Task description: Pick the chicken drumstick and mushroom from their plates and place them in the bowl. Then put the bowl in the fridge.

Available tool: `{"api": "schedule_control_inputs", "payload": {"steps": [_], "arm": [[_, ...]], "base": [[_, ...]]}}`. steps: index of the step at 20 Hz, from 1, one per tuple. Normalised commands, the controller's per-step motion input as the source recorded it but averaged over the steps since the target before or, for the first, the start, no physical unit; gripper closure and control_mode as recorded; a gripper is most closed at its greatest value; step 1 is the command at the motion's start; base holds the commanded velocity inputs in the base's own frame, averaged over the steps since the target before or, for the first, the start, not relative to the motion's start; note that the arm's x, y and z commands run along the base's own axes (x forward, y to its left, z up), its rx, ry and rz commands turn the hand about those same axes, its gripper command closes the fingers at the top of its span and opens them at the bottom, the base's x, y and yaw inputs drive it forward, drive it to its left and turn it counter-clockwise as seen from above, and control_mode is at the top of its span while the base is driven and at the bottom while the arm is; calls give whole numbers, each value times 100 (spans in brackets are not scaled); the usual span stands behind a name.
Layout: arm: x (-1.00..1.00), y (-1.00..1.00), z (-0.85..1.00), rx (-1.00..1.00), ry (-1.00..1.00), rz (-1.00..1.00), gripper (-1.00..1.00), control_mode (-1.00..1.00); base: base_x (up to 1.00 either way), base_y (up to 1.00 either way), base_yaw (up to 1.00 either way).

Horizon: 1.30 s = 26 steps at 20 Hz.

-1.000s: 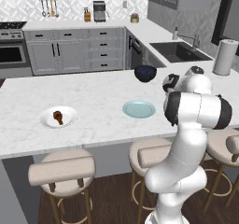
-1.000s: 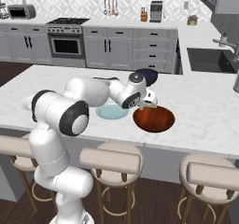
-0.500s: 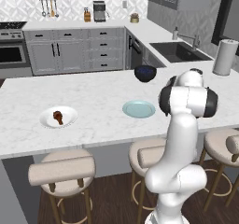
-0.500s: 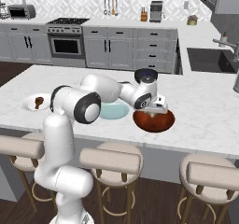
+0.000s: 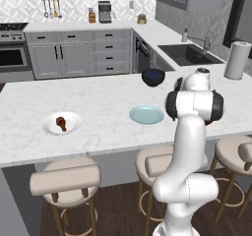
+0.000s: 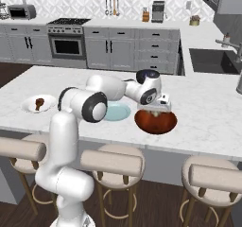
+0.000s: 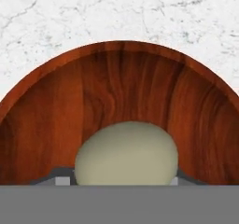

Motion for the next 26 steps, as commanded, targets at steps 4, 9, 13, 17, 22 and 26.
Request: {"api": "schedule_control_inputs", "payload": {"steps": [4, 9, 13, 17, 22, 26], "arm": [[-9, 0, 43, 0, -14, 0, -100, -100], [-39, 9, 63, 0, -22, 0, -100, -100], [-60, 47, 64, -4, -27, 5, -100, -100], [-66, 91, 43, -12, -17, 10, -100, -100], [-49, 85, 60, -17, -13, 8, -100, -100], [-34, 54, 15, -18, -11, 10, -100, -100]], "base": [[0, 0, 0], [0, 0, 0], [0, 0, 0], [0, 0, 0], [0, 0, 0], [0, 0, 0]]}}
